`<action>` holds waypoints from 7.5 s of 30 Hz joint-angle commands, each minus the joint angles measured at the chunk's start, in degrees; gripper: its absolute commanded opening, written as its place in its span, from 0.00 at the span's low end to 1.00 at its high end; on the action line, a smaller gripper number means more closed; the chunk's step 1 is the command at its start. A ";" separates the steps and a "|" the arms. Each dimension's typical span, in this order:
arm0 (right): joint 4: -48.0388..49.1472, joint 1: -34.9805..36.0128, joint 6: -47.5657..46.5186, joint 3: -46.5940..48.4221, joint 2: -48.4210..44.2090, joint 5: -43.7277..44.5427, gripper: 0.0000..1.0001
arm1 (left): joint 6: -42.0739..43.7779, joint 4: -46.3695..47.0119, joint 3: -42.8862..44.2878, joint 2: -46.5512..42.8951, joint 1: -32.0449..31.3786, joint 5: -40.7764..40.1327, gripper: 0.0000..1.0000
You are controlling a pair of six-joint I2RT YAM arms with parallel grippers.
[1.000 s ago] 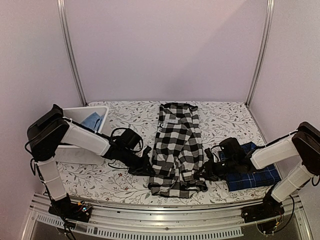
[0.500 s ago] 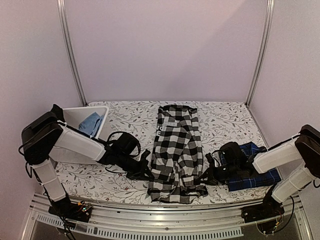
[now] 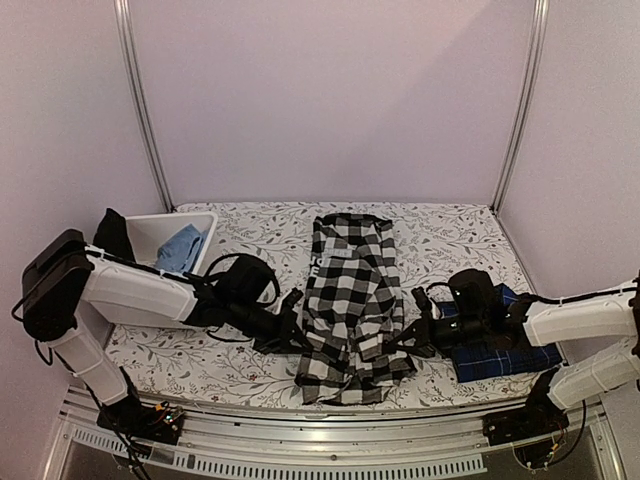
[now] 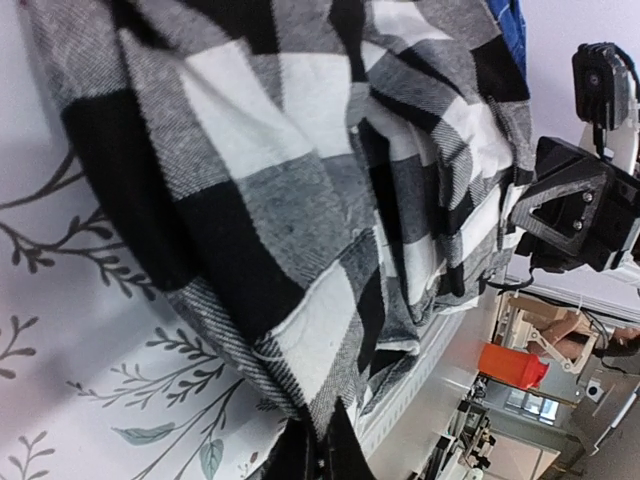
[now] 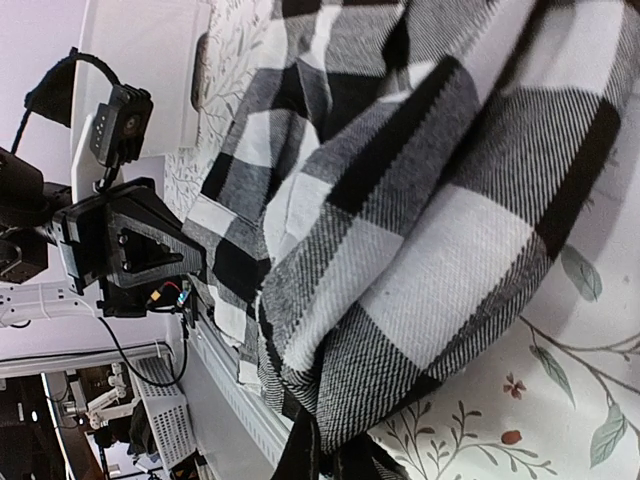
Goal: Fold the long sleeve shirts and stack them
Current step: Pick up the rectangle-folded shirt from the center of the board, then fold the rectangle-folded shirt at the center of the board, then smooth out the 2/3-rectangle-folded shirt at the center of the board.
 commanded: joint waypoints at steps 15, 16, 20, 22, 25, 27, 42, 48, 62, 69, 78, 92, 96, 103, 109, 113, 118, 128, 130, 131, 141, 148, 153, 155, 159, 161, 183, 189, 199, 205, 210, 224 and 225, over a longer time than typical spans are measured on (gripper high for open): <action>7.51 -15.67 -5.59 22.90 30.34 -1.36 0.00 | -4.97 9.32 19.07 19.64 13.52 0.42 0.00; 7.54 -15.68 -5.87 23.57 32.62 -1.04 0.00 | -4.59 9.25 19.35 21.17 13.58 0.23 0.00; 7.67 -15.69 -6.93 24.53 37.59 -0.54 0.00 | -3.74 8.97 19.44 24.43 13.68 -1.70 0.00; 7.63 -15.68 -7.16 23.77 38.44 -0.40 0.00 | -3.14 8.22 18.70 24.71 13.60 -2.85 0.00; 7.92 -15.60 -7.28 21.60 38.00 -0.21 0.00 | -3.17 8.50 16.06 23.89 13.50 -3.61 0.00; 8.76 -15.38 -7.08 19.36 37.05 -0.41 0.00 | -3.51 9.09 13.90 22.89 13.24 -3.48 0.00; 13.25 -9.80 0.02 6.43 23.54 -0.34 0.00 | -7.55 9.00 2.16 8.71 7.48 -6.01 0.00; 10.56 -9.87 -0.15 7.95 19.28 0.64 0.00 | -7.01 5.63 4.44 5.21 7.22 -6.72 0.00; 8.80 -11.71 -2.08 11.09 19.80 1.23 0.00 | -5.77 6.21 6.17 7.67 8.57 -5.13 0.00; 10.09 -11.73 -2.20 10.50 22.99 1.20 0.00 | -2.36 6.05 8.40 13.41 9.06 -3.82 0.00; 6.41 -11.73 -3.66 10.42 20.32 2.96 0.19 | 1.14 2.31 9.93 12.30 9.76 -5.64 0.25; -11.52 -7.91 -13.79 14.45 9.82 12.64 0.49 | 9.41 -7.50 12.30 6.39 9.72 -6.35 0.62; -15.82 -4.65 -17.06 17.62 10.18 16.62 0.42 | 12.31 -11.19 13.64 5.33 9.27 -7.41 0.60; -20.60 0.63 -20.23 24.39 16.94 19.85 0.25 | 14.56 -15.07 18.81 6.47 6.59 -8.95 0.51; -21.50 3.97 -19.91 26.39 20.70 20.63 0.22 | 15.93 -16.11 22.32 8.83 3.39 -8.36 0.45; -21.70 4.28 -19.25 26.85 22.51 20.97 0.22 | 16.67 -16.18 22.84 10.66 1.33 -6.86 0.42; -23.12 4.28 -18.62 28.47 23.61 23.53 0.22 | 17.93 -17.03 22.60 12.43 -0.79 -4.67 0.41; -27.29 3.84 -19.85 35.46 27.07 29.75 0.25 | 18.98 -18.57 20.97 12.76 -2.29 -4.80 0.41; -27.66 3.15 -20.47 36.59 28.16 30.17 0.25 | 19.03 -18.83 20.84 12.74 -2.23 -4.96 0.41; -27.65 2.66 -20.82 37.05 28.71 30.39 0.25 | 19.05 -18.99 20.83 12.74 -2.23 -5.28 0.41; -28.88 -0.21 -24.39 43.71 30.41 29.64 0.32 | 19.56 -19.53 21.92 11.62 -2.01 -7.27 0.41; -27.12 3.35 -26.97 44.84 28.51 25.25 0.46 | 18.77 -17.01 21.15 9.89 -1.80 -7.98 0.43; -26.28 4.51 -28.08 45.73 30.14 23.16 0.51 | 17.21 -15.96 22.14 9.49 -0.60 -11.04 0.45; -26.28 4.69 -28.19 46.12 30.98 22.92 0.51 | 16.18 -15.89 22.76 9.74 0.43 -12.93 0.46; -26.30 4.79 -27.23 45.41 31.14 22.95 0.48 | 15.28 -14.89 23.97 11.47 2.21 -14.36 0.46; -26.27 4.79 -26.76 44.74 30.88 22.91 0.46 | 15.48 -13.87 24.43 11.93 2.42 -14.26 0.45; -27.55 5.43 -21.67 38.65 25.05 27.68 0.33 | 24.63 -9.51 24.08 12.95 -1.62 -3.63 0.43; -26.92 5.51 -22.45 40.24 24.62 25.79 0.34 | 25.26 -9.99 20.43 12.74 -2.22 -2.45 0.41; -26.30 8.81 -25.07 44.22 27.77 23.39 0.48 | 25.29 -10.66 19.65 11.16 -2.23 -4.08 0.42; -27.66 10.22 -25.04 45.40 30.55 24.00 0.52 | 24.33 -10.65 18.45 8.37 -1.59 -5.52 0.42; -30.38 10.51 -24.33 44.39 31.88 26.41 0.40 | 22.20 -11.45 16.18 5.18 0.41 -8.15 0.42; -29.71 10.51 -22.40 40.98 29.57 26.83 0.17 | 16.89 -10.50 12.92 3.77 7.09 -13.79 0.40; -29.68 10.52 -22.33 40.91 29.49 26.73 0.17 | 17.21 -9.29 13.17 4.26 7.28 -13.22 0.40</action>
